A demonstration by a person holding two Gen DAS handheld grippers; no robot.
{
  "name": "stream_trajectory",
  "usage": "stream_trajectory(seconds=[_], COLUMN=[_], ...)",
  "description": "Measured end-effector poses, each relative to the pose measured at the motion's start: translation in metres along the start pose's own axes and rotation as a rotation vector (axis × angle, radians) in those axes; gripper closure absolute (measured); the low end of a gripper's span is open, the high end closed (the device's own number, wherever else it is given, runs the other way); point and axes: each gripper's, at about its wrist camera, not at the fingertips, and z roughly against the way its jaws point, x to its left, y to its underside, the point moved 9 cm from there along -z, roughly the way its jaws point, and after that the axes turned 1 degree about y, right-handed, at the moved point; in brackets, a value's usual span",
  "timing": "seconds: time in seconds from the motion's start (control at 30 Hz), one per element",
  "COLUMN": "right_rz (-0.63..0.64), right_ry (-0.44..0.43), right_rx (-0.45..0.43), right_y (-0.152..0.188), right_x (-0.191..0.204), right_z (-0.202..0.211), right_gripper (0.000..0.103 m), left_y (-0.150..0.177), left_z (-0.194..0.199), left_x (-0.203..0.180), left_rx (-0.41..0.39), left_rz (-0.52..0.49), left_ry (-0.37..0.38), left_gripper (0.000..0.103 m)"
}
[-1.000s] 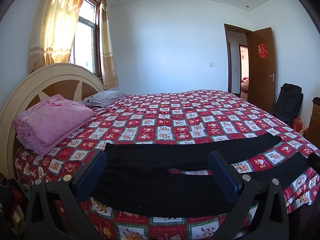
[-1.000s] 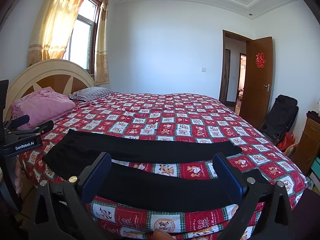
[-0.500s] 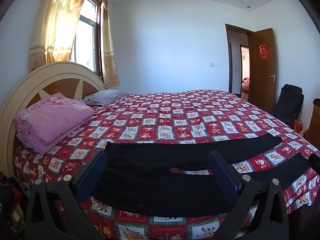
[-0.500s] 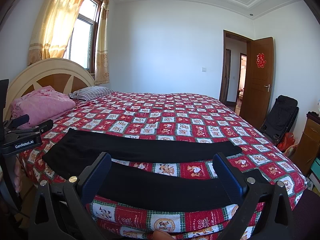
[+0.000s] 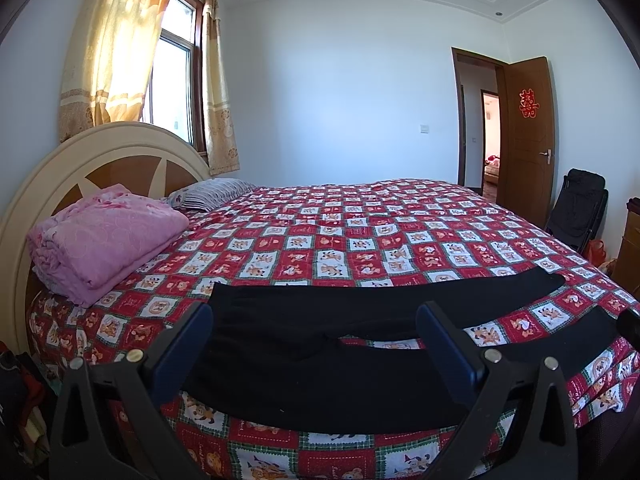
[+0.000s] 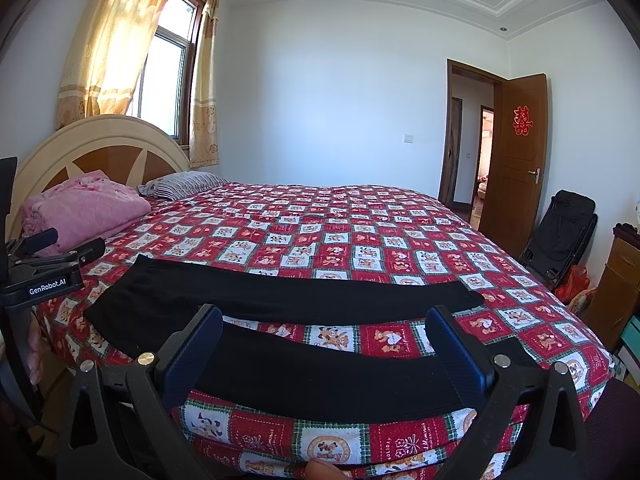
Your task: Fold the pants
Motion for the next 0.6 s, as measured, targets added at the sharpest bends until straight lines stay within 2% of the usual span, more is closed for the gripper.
stream_trajectory(seconds=[0.6], right_rz=[0.014], right_ry=[0.015], right_rx=[0.023], right_y=[0.006], right_x=[0.000], right_z=[-0.011], right_gripper=[0.001], left_y=[0.012], left_z=[-0.016], left_x=[0.003], left_rx=[0.041], left_rz=[0.002], left_ry=[0.019], left_gripper=[0.000])
